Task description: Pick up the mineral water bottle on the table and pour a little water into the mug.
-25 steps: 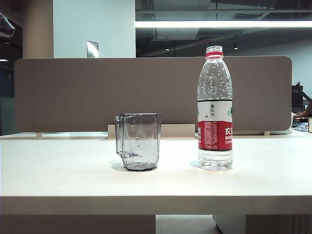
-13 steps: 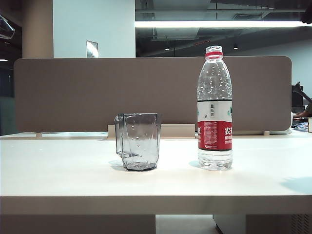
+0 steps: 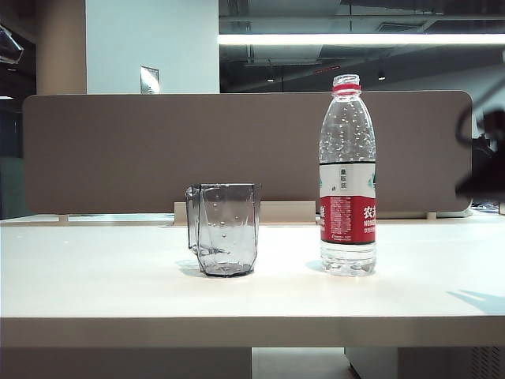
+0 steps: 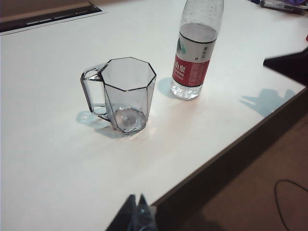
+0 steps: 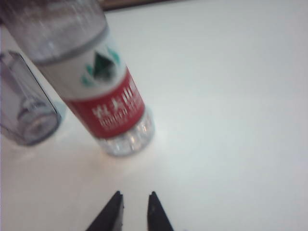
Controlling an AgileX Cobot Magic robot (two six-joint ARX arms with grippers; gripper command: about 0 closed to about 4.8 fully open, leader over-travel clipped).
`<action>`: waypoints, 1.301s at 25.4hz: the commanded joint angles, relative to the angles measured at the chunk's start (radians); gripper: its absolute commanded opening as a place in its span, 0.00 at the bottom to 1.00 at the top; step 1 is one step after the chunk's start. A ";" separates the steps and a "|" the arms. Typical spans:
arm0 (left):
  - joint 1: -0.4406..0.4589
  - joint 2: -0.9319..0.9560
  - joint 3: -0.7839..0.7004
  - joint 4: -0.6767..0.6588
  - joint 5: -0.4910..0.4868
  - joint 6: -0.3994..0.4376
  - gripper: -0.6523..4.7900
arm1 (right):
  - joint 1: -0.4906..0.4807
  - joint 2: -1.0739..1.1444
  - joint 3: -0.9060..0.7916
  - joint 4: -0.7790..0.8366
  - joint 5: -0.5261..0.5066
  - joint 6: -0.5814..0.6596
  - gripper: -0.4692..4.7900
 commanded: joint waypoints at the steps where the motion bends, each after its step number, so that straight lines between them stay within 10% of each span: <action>1: -0.001 -0.001 0.001 0.010 0.003 0.004 0.11 | 0.000 0.047 -0.011 0.016 -0.001 0.053 0.25; 11: -0.001 -0.001 0.001 0.010 0.003 0.004 0.11 | 0.000 0.295 -0.010 0.283 0.028 0.040 0.32; 17: -0.001 -0.001 0.001 0.010 0.003 0.004 0.11 | 0.005 0.473 -0.009 0.561 0.039 -0.025 0.89; 33: -0.001 -0.001 0.001 0.010 0.003 0.004 0.11 | 0.129 0.602 0.207 0.522 0.021 -0.293 0.93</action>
